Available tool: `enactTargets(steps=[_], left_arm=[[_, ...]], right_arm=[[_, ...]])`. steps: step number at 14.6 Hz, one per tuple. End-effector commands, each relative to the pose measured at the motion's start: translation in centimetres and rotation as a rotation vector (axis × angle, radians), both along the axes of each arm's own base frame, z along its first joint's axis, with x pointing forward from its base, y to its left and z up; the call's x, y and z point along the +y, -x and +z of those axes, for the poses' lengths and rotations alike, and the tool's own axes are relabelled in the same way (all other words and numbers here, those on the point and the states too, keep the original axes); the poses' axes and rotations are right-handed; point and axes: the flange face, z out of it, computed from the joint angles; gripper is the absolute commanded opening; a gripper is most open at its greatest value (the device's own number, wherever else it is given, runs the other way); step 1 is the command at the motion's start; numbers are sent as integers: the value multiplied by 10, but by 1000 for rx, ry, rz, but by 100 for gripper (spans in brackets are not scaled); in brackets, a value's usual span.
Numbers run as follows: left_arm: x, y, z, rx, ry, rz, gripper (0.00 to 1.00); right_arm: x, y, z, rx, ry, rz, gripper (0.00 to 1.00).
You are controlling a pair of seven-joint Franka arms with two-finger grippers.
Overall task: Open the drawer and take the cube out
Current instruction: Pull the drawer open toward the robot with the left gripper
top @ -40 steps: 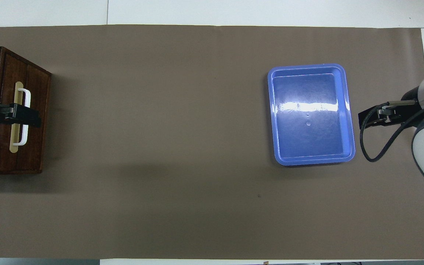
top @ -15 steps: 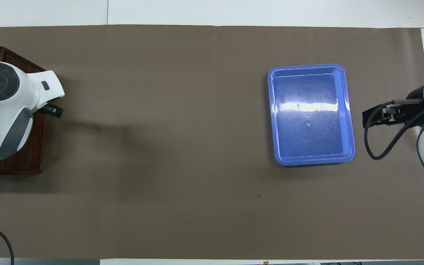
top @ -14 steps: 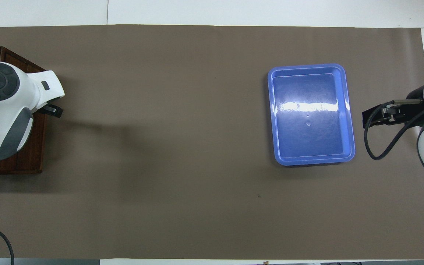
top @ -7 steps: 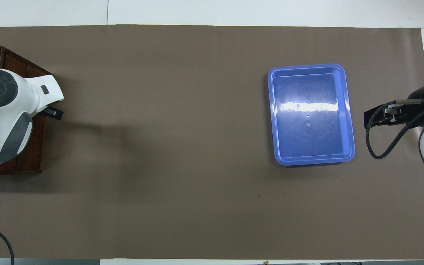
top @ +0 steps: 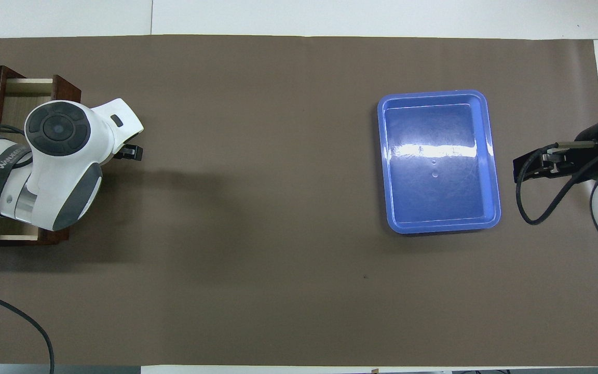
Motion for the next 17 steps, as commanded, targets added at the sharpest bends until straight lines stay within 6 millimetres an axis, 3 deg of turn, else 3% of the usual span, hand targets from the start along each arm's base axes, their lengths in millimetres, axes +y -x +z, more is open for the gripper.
enactTargets(steps=[1,7,11,14,16,17], left_arm=[[-21,-3,-4,-17,40,66,100],[-54,5,-4,-23,113,134,100],[-53,5,-2,-18,112,144,100],[-49,-21,49,-3,95,207,100],[-49,-41,89,17,190,297,100],[-47,-46,99,40,218,328,100]], right_arm=[[-3,8,1,-13,-2,-3,100],[-4,8,0,-12,-3,-9,100],[-3,8,0,-12,-1,-7,100],[-3,8,0,-10,-3,-7,100],[-4,8,0,-12,-3,-9,100],[-4,8,0,-13,-3,-12,100]])
